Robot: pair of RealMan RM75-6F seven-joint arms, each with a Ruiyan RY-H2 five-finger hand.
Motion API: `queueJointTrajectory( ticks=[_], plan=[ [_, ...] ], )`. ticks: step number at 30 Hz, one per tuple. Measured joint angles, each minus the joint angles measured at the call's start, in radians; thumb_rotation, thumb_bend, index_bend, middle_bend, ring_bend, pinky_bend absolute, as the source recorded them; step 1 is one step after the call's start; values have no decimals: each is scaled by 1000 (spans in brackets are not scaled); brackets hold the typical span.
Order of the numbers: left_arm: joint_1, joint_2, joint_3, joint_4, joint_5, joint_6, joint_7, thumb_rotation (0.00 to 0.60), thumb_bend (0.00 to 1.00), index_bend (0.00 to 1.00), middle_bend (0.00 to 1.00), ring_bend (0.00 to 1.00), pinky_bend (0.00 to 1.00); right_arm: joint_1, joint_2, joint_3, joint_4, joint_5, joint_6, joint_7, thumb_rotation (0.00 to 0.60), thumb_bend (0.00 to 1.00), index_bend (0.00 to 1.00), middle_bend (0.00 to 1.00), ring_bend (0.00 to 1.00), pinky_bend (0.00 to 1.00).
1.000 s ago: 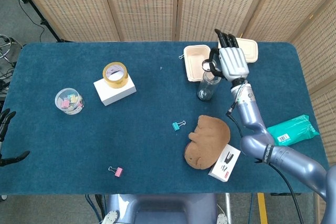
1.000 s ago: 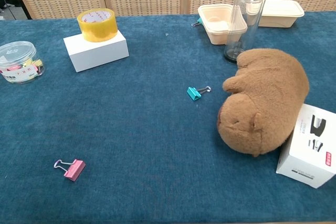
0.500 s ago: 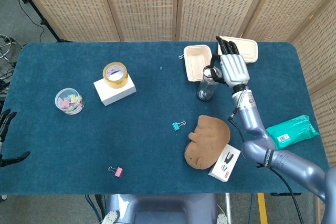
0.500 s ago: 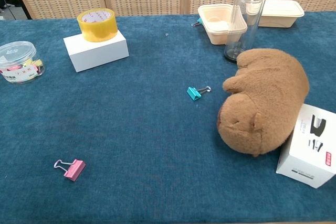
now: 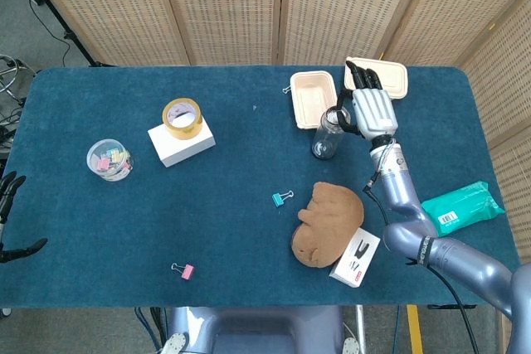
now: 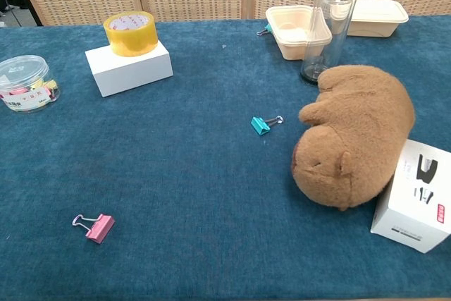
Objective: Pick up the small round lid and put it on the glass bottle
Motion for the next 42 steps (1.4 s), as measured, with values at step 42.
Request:
queueJointTrajectory(
  ticks=[42],
  plan=[
    [1,7,3,-5,4,0,-8,600,0,0,0,0,0,-12,-10,18,-21,27,-20,47,600,578,533,0,0,0]
  ],
)
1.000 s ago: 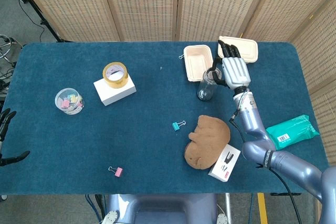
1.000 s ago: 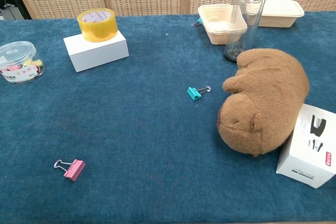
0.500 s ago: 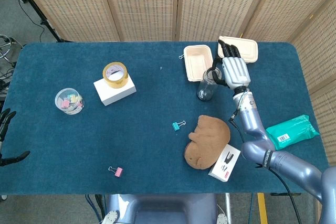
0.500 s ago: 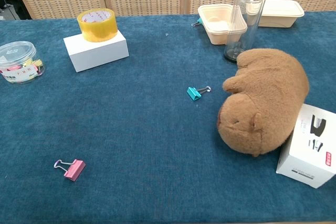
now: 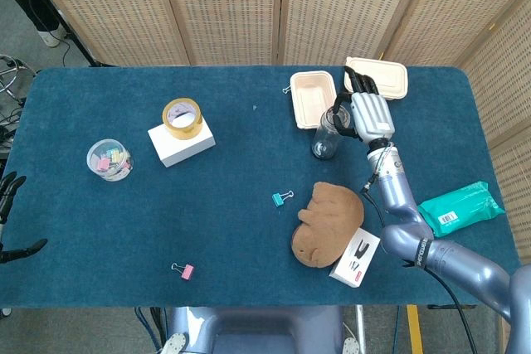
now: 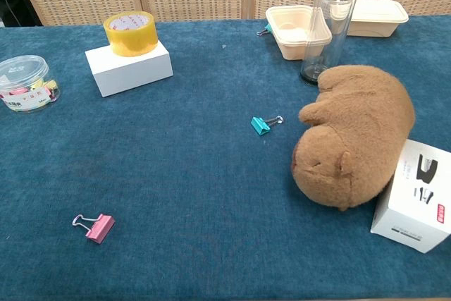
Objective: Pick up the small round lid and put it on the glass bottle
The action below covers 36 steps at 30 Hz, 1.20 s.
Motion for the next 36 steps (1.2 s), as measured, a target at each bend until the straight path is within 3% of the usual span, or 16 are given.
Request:
queueJointTrajectory(
  ticks=[22,28,36],
  plan=[
    [1,0,2,-1,8,4,1,600,0,0,0,0,0,-15,41,-3,-52,-34,10,25,600,579,496,0,0,0],
    [3,1,4,-2,14,11,0,600,0,0,0,0,0,-20,96,-17,-117,-33,-38,18,600,579,343,0,0,0],
    [4,3,5,0,16,13,-7,600,0,0,0,0,0,-33,170,-34,-218,-12,-70,3,600,580,331,0,0,0]
  ],
)
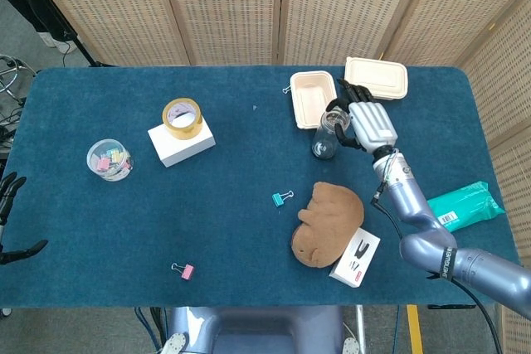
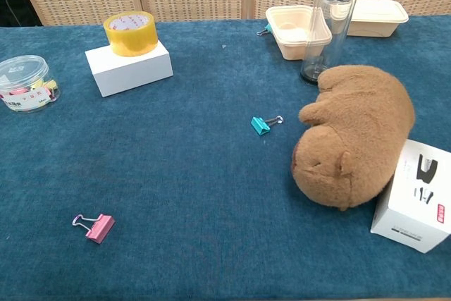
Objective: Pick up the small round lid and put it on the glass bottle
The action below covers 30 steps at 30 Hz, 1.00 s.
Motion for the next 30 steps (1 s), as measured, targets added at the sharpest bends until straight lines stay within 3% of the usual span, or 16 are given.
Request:
queueJointTrajectory(
  ticks=[8,30],
  plan=[
    [1,1,1,-1,1,2,2,600,0,0,0,0,0,-21,28,-31,-30,-23,23,-17,600,579,372,0,0,0],
    [-1,-1,2,-2,1,-1,4,600,0,0,0,0,0,-23,24,-62,-3,-30,3,-13,600,579,323,0,0,0]
  ],
)
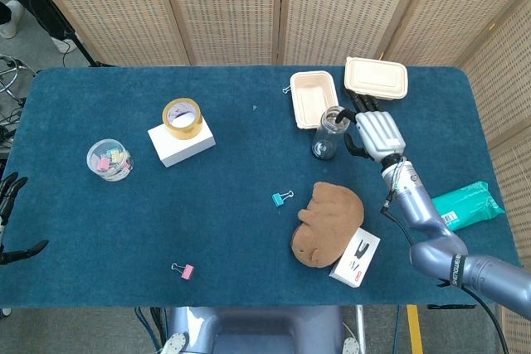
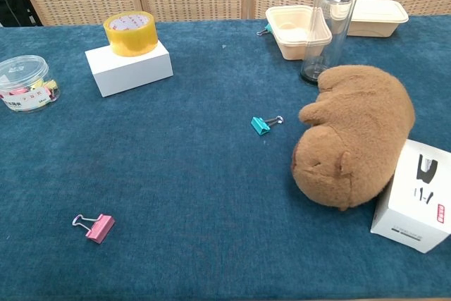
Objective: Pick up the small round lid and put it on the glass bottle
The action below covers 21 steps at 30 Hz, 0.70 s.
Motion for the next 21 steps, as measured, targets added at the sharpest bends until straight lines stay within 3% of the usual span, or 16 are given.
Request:
queueJointTrajectory(
  ticks=[21],
  plan=[
    [1,1,-1,2,0,2,-7,600,0,0,0,0,0,20,-30,-11,20,36,-11,-42,600,579,327,0,0,0]
  ],
)
